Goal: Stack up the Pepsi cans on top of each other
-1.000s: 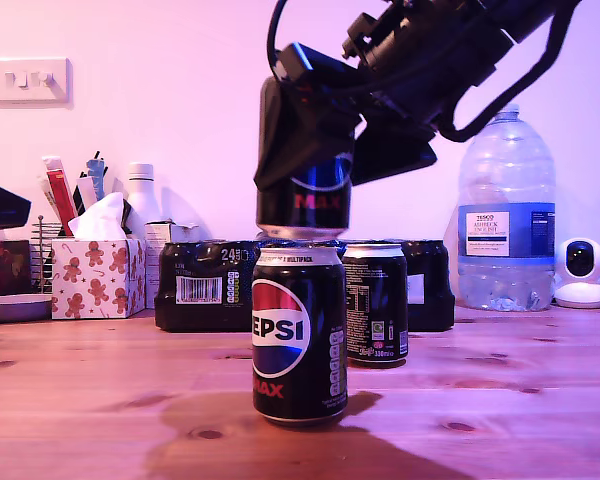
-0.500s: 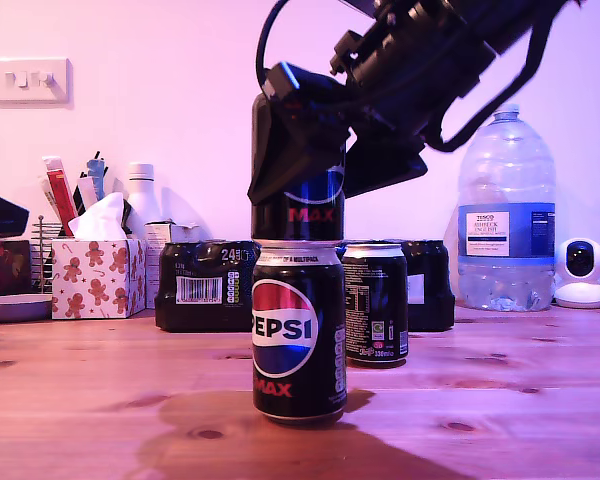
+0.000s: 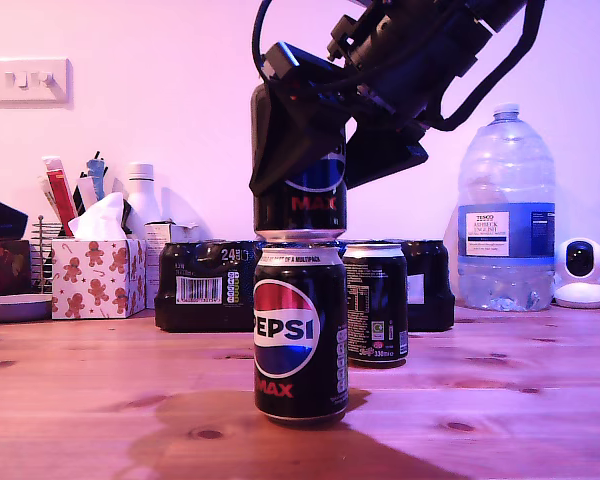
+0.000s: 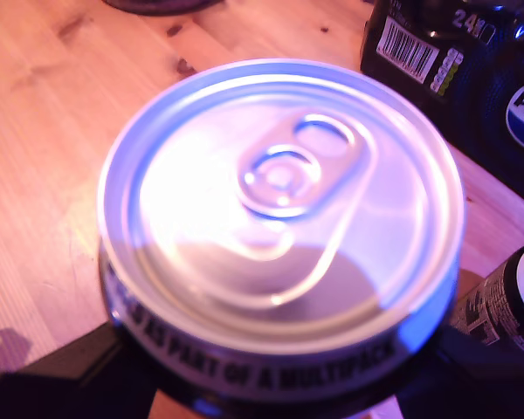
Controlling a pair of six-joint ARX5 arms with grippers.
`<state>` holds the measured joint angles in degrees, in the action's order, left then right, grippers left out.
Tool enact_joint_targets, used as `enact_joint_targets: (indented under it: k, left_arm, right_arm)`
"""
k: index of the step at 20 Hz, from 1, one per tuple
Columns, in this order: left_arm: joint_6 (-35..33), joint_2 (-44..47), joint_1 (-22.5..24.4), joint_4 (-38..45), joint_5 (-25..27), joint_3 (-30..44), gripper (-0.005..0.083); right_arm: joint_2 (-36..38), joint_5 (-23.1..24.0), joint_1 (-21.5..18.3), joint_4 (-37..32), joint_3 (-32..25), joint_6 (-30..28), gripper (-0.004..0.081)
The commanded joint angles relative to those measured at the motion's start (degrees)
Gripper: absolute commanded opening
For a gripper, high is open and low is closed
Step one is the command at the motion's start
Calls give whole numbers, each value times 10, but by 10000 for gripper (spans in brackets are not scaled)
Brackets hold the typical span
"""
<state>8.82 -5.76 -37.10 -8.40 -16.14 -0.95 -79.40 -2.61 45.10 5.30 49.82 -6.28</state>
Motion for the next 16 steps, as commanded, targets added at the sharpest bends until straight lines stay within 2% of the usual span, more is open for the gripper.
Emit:
enact_joint_targets:
  k: [1, 8, 11, 16]
  left_arm:
    - [2, -2, -2, 2, 1, 8, -19]
    - [2, -2, -2, 2, 0, 8, -19]
    - [2, -2, -2, -5, -1, 8, -19]
    - [2, -2, -2, -11, -1, 8, -19]
  right_arm:
    - [0, -2, 2, -13, 24, -2, 405]
    - [-23, 4, 2, -17, 24, 3, 405]
    - [-33, 32, 3, -20, 24, 3, 406]
    - [-37, 32, 3, -29, 24, 2, 406]
